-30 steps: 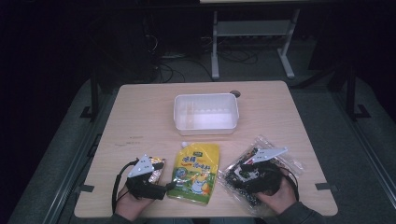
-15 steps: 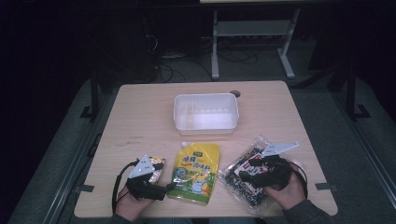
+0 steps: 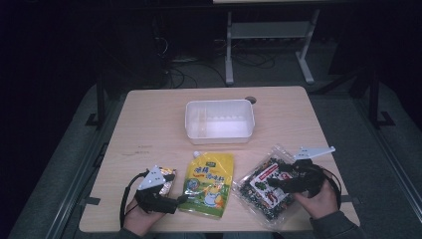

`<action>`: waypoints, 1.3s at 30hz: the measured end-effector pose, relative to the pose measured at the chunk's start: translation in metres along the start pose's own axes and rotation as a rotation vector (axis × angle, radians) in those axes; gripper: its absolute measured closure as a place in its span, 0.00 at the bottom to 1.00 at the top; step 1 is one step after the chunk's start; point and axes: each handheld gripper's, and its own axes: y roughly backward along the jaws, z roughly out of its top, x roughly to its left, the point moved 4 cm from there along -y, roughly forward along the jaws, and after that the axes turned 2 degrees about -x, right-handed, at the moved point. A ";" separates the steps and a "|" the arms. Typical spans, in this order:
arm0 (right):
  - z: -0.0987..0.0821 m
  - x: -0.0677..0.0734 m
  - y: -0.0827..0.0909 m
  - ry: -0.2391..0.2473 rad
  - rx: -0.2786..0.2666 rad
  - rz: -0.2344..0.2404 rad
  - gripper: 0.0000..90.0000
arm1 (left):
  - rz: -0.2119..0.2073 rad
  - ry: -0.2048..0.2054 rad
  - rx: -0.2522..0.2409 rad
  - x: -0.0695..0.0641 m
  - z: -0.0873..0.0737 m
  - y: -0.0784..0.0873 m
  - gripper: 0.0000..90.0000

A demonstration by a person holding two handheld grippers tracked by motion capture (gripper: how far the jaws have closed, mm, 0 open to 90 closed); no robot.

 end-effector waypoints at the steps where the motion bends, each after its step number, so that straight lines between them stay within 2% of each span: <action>1: 0.000 -0.002 0.001 -0.007 -0.001 -0.003 0.26 | 0.000 0.000 -0.001 0.000 0.000 0.000 0.16; 17: -0.005 -0.024 0.020 -0.060 -0.005 -0.060 0.28 | 0.002 -0.003 0.002 0.000 0.000 0.000 0.16; 27: -0.011 -0.038 0.028 -0.094 0.011 -0.088 0.28 | 0.006 -0.005 0.007 0.000 0.000 -0.001 0.16; 39: -0.023 -0.060 0.038 -0.166 0.038 -0.143 0.30 | 0.007 -0.005 0.009 0.000 0.000 -0.003 0.16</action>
